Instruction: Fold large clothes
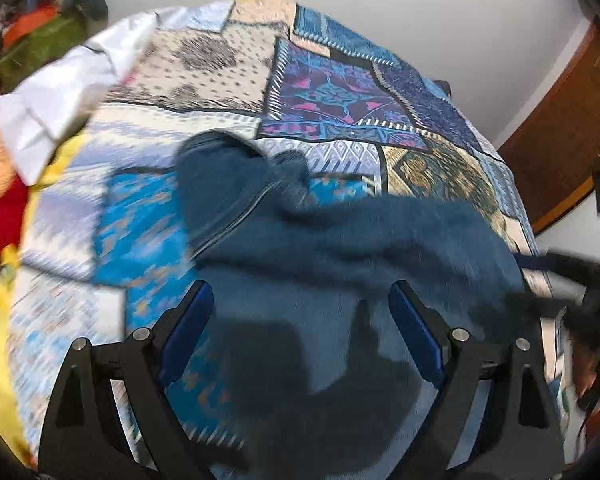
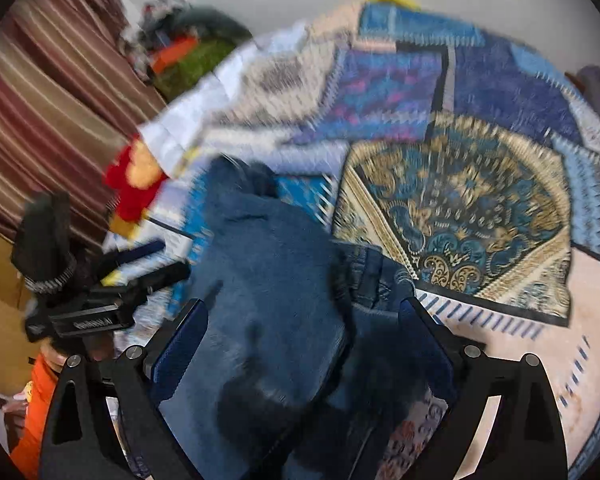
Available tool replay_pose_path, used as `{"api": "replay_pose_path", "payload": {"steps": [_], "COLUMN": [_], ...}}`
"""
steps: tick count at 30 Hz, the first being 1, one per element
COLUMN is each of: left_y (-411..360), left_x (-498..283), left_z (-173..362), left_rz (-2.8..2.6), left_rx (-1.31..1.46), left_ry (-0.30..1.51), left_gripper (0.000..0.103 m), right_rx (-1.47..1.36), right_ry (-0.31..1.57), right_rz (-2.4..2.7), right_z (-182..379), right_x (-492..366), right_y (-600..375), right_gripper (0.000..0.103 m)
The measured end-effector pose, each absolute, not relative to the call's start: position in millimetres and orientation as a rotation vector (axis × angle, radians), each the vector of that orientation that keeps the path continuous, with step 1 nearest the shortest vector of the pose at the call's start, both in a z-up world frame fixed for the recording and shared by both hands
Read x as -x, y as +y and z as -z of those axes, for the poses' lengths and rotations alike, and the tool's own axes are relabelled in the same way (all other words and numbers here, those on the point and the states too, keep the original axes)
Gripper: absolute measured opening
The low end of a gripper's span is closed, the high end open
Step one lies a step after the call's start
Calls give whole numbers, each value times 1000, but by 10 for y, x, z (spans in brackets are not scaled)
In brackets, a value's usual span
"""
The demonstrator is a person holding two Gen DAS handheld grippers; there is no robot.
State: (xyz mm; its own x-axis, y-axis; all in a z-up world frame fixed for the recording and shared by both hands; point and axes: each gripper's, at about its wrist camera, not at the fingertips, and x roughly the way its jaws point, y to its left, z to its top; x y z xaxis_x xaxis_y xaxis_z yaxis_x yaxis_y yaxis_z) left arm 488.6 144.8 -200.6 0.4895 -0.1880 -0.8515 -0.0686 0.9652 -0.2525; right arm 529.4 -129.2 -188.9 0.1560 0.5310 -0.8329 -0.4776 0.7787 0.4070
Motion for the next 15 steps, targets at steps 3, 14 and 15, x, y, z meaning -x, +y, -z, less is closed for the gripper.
{"api": "replay_pose_path", "payload": {"steps": [3, 14, 15], "left_y": [1460, 1606, 1640], "left_x": [-5236, -4963, -4867], "left_z": [2178, 1644, 1551], "left_rz": [53, 9, 17], "left_rx": [329, 269, 260], "left_ry": [1097, 969, 957], "left_gripper": [90, 88, 88], "right_rx": [-16, -60, -78], "right_ry": [1231, 1169, 1150], "right_rz": [-672, -649, -666], "right_z": [2102, 1811, 1700], "right_x": [-5436, -5297, -5249], "right_y": [-1408, -1861, -1886], "right_gripper": [95, 95, 95]}}
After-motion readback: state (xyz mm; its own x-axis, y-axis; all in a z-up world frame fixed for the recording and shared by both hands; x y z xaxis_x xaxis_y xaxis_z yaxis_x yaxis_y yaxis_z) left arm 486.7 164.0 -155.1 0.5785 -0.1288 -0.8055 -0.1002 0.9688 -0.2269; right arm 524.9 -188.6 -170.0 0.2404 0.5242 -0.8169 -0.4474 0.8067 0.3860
